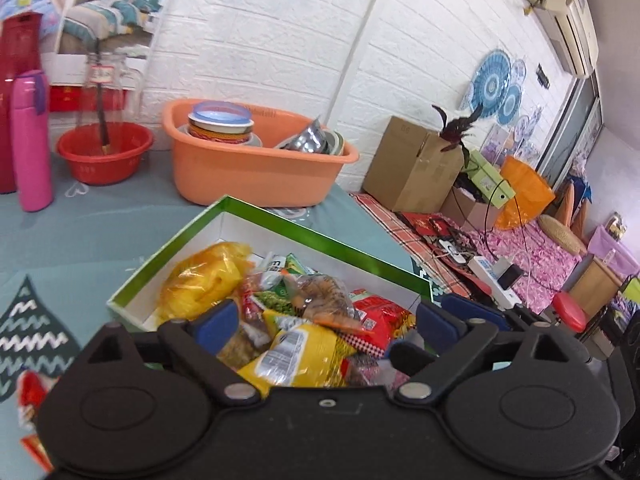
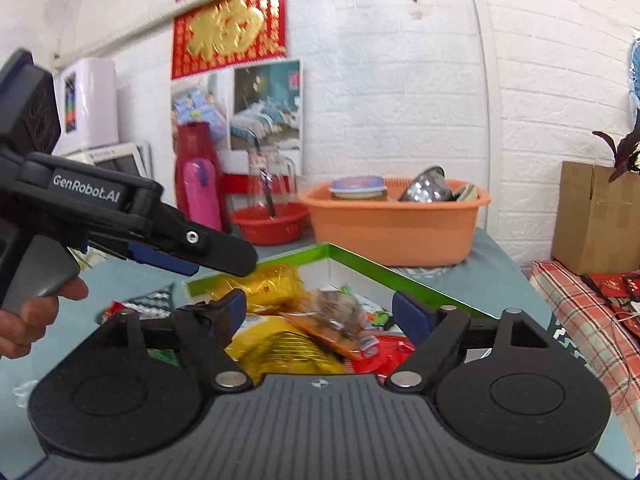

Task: Organize snacks
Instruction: 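Grasp the red chip bag on the table with the left tool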

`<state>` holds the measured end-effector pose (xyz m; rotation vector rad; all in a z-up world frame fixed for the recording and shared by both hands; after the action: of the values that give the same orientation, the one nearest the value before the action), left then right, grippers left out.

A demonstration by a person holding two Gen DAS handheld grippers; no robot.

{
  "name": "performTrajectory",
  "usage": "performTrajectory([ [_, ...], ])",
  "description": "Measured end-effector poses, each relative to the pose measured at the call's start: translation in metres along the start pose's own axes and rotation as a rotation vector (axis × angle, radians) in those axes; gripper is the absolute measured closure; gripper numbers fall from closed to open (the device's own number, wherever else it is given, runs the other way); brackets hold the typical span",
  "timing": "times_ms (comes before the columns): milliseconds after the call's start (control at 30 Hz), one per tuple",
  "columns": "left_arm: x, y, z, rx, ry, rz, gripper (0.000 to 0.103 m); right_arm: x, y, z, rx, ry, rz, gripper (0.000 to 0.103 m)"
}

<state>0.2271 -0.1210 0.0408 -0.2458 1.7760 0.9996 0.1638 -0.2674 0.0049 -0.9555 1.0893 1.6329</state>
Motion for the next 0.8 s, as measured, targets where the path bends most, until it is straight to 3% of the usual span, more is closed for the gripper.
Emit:
performTrajectory([
  [267,0.041,0.073,0.034,-0.136,0.07,-0.02,0.0,0.026,0.029,0.044,-0.161,-0.043,0.05,0.0],
  [467,0.075,0.081,0.064,-0.23,0.068,0.034,0.0,0.058,0.02,0.074,-0.223,-0.042,0.158,0.0],
  [567,0.083,0.075,0.084,-0.248,0.075,0.045,0.0,0.068,0.02,0.087,-0.244,-0.035,0.193,0.0],
  [733,0.096,0.056,0.126,-0.191,0.206,0.065,0.0,0.078,0.023,0.099,-0.256,-0.017,0.224,0.0],
  [800,0.101,0.05,0.129,-0.157,0.216,0.079,0.002,0.082,0.022,0.102,-0.252,-0.011,0.24,0.0],
])
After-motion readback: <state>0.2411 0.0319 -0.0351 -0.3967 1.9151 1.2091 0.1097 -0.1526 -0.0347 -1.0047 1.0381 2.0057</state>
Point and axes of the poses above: each gripper's, at about its wrist camera, not at the fingertips, and y roughly against the way its jaws point, z to its left, x to its underside, the point moved 5 cm from there along -y, roughly the way its jaws point, and after that the axes turned 14 degrees about -y, right-handed, at the moved point
